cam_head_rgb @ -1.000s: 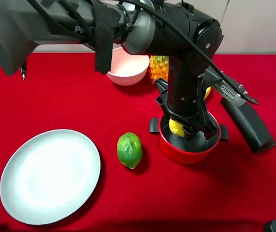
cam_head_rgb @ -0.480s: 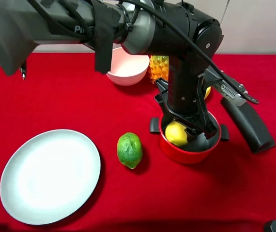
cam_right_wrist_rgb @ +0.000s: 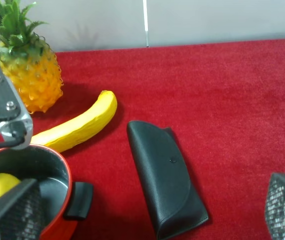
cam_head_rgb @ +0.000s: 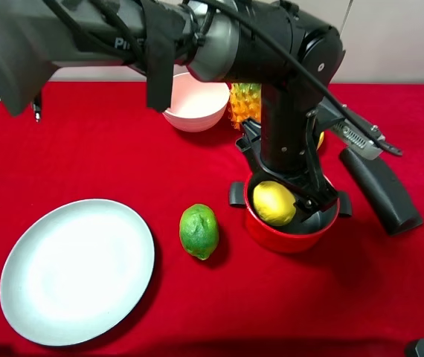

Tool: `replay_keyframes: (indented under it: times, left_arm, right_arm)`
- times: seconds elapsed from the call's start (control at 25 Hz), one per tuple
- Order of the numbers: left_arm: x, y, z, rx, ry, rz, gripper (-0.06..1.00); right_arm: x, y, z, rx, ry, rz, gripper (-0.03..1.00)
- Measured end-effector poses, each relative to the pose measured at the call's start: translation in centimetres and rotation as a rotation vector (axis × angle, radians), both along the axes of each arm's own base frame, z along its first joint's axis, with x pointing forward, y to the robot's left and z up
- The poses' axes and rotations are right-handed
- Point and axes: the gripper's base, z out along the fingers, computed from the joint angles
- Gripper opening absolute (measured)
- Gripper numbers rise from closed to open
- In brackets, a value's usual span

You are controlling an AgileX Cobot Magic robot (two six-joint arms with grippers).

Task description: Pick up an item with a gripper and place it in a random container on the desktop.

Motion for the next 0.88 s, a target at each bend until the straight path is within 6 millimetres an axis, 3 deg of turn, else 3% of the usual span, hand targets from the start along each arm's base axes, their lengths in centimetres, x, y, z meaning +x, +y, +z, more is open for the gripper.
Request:
replay_keyframes:
  times: [0.88]
  left_arm:
    - [0.1, -0.3, 7.6, -0.026, -0.019, -0.014, 0.99]
  right_arm:
    - [0.0, 0.0, 0.0, 0.0, 0.0, 0.0, 0.69]
